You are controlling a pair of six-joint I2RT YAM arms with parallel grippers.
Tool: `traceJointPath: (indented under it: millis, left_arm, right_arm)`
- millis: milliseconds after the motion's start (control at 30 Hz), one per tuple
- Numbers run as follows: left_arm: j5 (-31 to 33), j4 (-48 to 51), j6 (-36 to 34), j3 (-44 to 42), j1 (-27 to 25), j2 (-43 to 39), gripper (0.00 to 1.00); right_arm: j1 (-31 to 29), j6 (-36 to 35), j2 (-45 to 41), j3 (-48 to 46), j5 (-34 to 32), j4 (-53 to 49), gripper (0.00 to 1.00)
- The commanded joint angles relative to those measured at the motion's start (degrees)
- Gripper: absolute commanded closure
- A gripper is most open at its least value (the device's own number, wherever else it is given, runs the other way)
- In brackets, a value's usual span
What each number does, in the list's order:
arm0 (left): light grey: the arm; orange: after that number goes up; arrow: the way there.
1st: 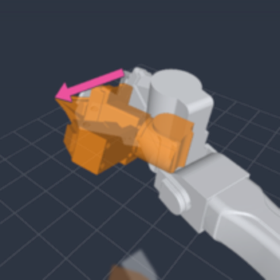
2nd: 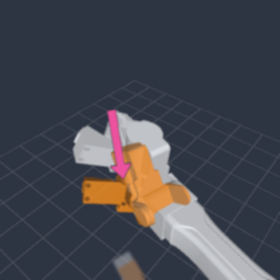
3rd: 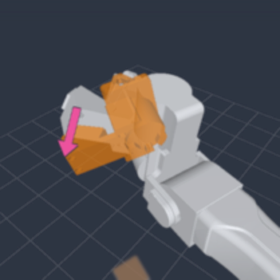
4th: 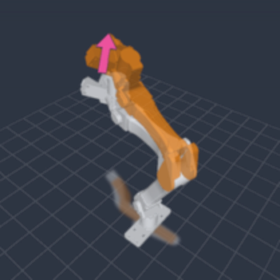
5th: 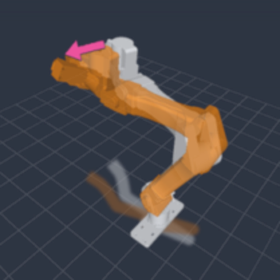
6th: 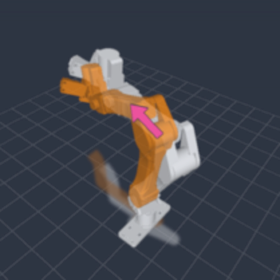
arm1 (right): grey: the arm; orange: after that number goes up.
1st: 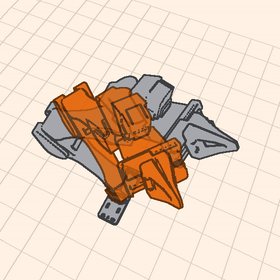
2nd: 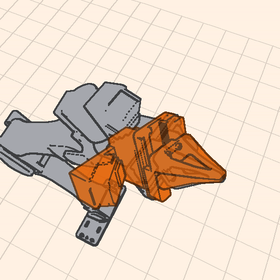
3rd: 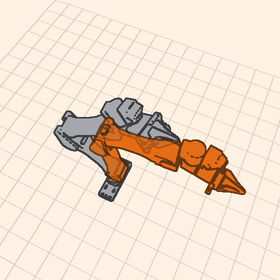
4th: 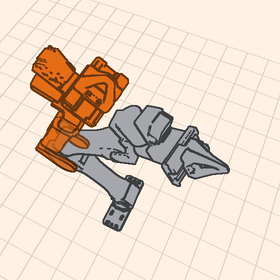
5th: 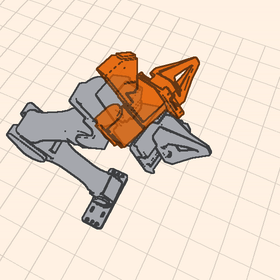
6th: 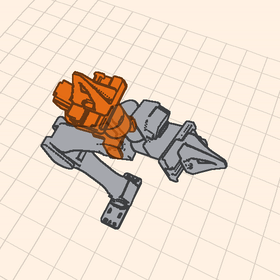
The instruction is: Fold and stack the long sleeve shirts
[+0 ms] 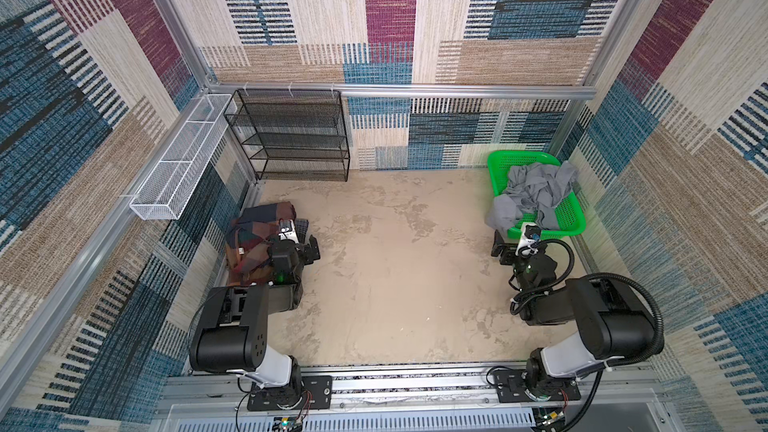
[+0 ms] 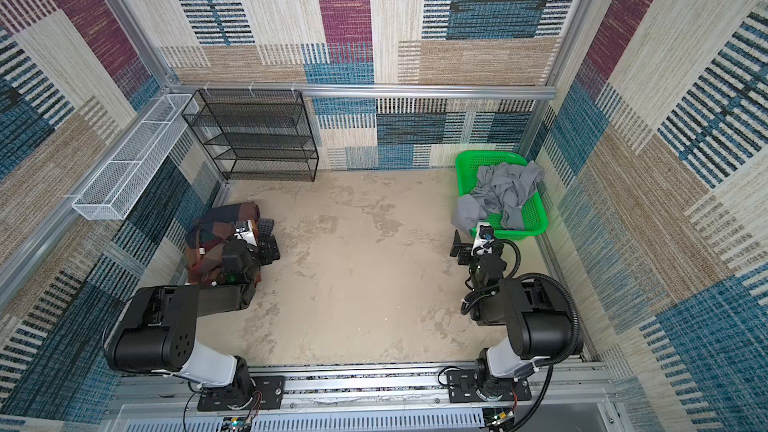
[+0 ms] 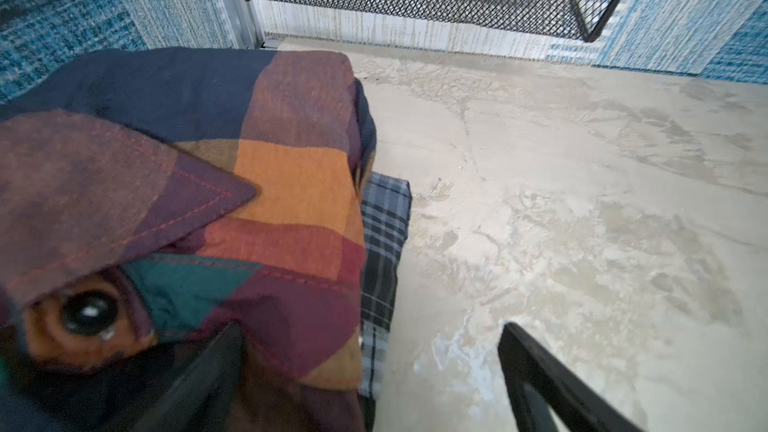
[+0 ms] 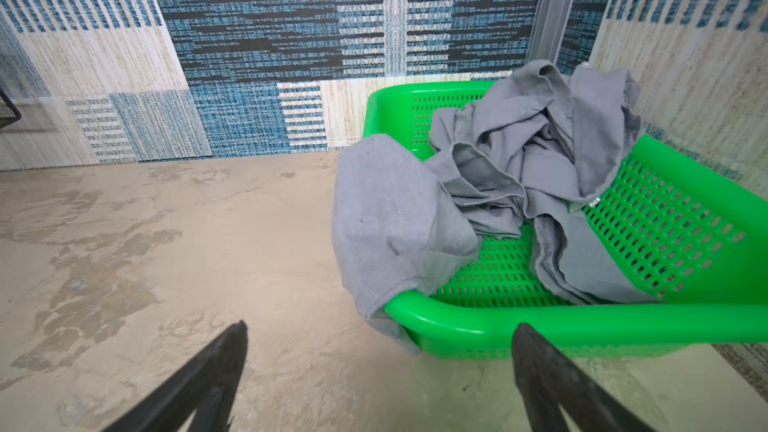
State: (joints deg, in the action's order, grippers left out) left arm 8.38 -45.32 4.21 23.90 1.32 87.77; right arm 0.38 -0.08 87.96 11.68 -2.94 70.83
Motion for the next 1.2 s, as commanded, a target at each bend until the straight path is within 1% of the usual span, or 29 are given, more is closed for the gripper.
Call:
traceJointPath:
  millis: [0, 200, 267, 300, 1167]
  left_arm:
    - [-0.4, -2.1, -2.1, -0.1, -0.2, 0.2, 0.01]
    - [-0.3, -2.2, -2.3, -0.3, -0.4, 0.0, 0.01]
    - [-0.3, -2.4, -2.4, -0.3, -0.4, 0.1, 0.01]
    - [-0.3, -2.3, -2.4, -0.3, -0.5, 0.1, 0.01]
    - [-0.2, -2.4, -2.4, -0.3, -0.5, 0.1, 0.01]
  right_arm:
    - [0.0, -0.3, -0.2, -0.2, 0.8, 3.5, 0.00]
    - [0.0, -0.4, -0.2, -0.1, 0.9, 3.3, 0.00]
    - [0.0, -2.0, -0.1, 0.7, 4.6, 2.0, 0.00]
    - [-0.1, -1.9, -0.2, 0.6, 5.0, 1.9, 0.00]
    - [0.0, -1.9, -0.1, 0.6, 5.0, 2.0, 0.00]
